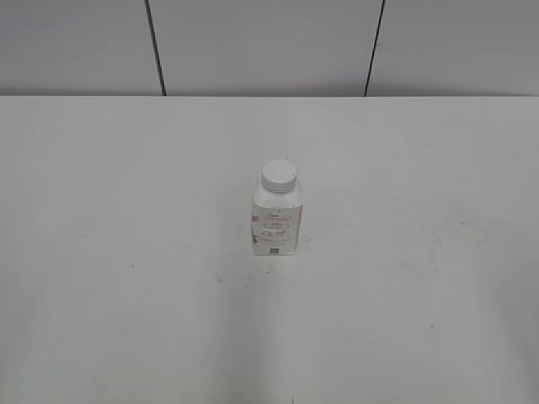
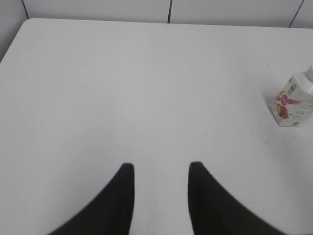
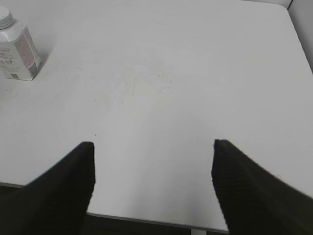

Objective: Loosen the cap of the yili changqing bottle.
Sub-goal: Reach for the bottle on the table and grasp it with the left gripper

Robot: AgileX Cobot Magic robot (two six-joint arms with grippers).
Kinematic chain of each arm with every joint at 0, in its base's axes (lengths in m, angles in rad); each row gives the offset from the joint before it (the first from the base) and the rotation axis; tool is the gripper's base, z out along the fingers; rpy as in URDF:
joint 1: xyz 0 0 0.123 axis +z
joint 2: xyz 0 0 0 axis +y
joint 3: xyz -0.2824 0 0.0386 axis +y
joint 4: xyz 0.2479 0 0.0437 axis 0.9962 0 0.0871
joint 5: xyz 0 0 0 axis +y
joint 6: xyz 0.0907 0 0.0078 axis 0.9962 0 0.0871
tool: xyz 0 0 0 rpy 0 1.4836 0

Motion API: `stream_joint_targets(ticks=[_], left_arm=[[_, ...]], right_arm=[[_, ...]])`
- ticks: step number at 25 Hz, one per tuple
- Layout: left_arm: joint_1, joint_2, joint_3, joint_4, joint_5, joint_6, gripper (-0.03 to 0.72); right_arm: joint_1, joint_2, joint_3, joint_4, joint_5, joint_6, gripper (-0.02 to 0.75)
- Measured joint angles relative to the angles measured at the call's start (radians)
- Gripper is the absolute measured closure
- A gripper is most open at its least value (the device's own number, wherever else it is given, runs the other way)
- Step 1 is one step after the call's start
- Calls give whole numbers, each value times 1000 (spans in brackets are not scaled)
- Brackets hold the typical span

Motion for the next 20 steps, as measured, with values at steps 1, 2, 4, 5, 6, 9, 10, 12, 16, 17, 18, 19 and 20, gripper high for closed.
stream_joint_targets(ticks=[1,2,4,5,6,9,10,12,16,17,18,19,20], left_arm=[[0,0,0,0,0,0,449],[0,0,0,0,0,0,449],[0,0,0,0,0,0,449],[0,0,0,0,0,0,449],[0,0,0,0,0,0,449],[0,0,0,0,0,0,449],[0,0,0,0,0,0,449],[0,0,0,0,0,0,448],[0,0,0,0,0,0,448],[0,0,0,0,0,0,448],[0,0,0,0,0,0,448],[0,0,0,0,0,0,448],[0,0,0,0,0,0,448]], right_arm=[[0,0,0,0,0,0,153],[0,0,0,0,0,0,153],[0,0,0,0,0,0,153],[0,0,0,0,0,0,153],[0,0,0,0,0,0,153],[0,0,0,0,0,0,153],[0,0,0,0,0,0,153],[0,0,0,0,0,0,153],[0,0,0,0,0,0,153],[0,0,0,0,0,0,153],[0,0,0,0,0,0,153],[0,0,0,0,0,0,153],[0,0,0,0,0,0,153]])
